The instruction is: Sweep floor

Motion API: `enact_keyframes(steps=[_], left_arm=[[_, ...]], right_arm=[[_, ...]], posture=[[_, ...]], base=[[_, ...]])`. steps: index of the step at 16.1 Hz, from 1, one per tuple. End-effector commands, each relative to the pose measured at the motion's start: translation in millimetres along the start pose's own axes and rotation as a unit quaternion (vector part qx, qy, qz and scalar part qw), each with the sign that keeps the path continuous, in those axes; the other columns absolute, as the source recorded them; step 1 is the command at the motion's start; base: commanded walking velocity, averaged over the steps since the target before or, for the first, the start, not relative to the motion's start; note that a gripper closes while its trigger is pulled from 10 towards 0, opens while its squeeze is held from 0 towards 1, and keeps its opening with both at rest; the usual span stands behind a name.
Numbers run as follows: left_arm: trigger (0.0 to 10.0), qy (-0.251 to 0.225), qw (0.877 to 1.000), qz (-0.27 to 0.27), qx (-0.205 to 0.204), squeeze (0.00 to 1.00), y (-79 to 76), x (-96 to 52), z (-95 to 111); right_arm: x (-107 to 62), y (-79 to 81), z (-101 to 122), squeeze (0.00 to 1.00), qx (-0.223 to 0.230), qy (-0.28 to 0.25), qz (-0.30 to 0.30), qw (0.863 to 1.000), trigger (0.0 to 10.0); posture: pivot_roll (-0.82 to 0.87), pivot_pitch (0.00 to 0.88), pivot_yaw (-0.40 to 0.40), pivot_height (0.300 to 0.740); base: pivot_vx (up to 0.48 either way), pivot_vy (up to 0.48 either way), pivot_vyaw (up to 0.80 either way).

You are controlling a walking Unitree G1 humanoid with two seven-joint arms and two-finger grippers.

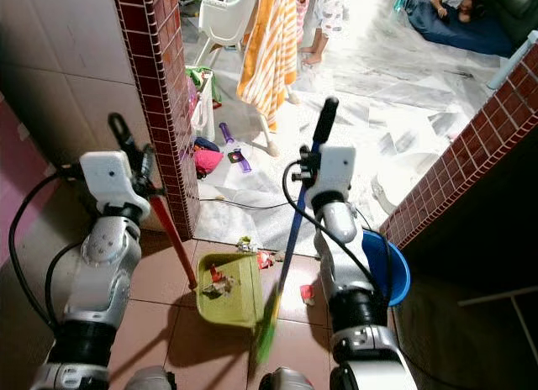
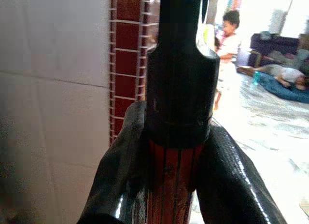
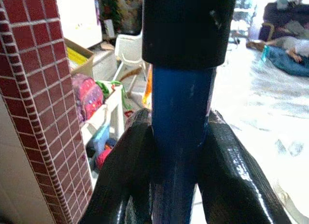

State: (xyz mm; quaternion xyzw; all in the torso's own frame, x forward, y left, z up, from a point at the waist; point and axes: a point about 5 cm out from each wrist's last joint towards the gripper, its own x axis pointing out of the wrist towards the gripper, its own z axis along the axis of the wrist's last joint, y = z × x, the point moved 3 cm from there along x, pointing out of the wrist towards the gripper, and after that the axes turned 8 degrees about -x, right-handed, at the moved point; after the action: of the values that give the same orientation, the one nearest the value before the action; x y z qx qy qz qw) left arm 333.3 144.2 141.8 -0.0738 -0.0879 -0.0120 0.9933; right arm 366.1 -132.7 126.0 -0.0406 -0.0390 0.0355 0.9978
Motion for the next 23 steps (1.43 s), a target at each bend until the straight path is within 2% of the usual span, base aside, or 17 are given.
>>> enact_keyframes(steps=[1,4,9,12,23], left_arm=[[10.0,-0.034,0.999,-0.027,0.007,0.0,-11.3,1.7,20],[10.0,-0.022,0.998,-0.053,0.0,0.0,-23.6,-2.4,20],[10.0,-0.018,0.998,-0.058,-0.012,0.0,-34.0,2.7,20],[10.0,-0.021,0.998,-0.059,-0.015,0.0,-35.7,4.4,22],[10.0,-0.005,0.998,-0.053,-0.022,0.0,-34.7,2.2,18]], right_arm=[[2.2,-4.0,12,0.0,0.0,-0.022,-0.014,1.0,10.0],[2.9,-1.9,11,0.0,0.007,-0.018,-0.013,1.0,10.0],[5.7,-1.3,13,0.0,0.006,-0.017,-0.009,1.0,10.0],[6.7,-1.0,13,0.0,0.01,-0.016,-0.01,1.0,10.0],[9.3,1.3,12,0.0,0.011,-0.01,-0.008,1.0,10.0]], posture=[[-0.01,0.0,-0.071,0.74],[-0.01,0.0,-0.071,0.74],[-0.02,0.0,-0.085,0.74],[-0.02,0.0,-0.087,0.74],[-0.02,0.0,-0.097,0.74]], base=[[0.0,0.0,0.0],[0.0,0.0,-0.49],[0.0,0.0,-0.52],[0.0,0.0,0.0],[-0.273,0.0,-0.62]])
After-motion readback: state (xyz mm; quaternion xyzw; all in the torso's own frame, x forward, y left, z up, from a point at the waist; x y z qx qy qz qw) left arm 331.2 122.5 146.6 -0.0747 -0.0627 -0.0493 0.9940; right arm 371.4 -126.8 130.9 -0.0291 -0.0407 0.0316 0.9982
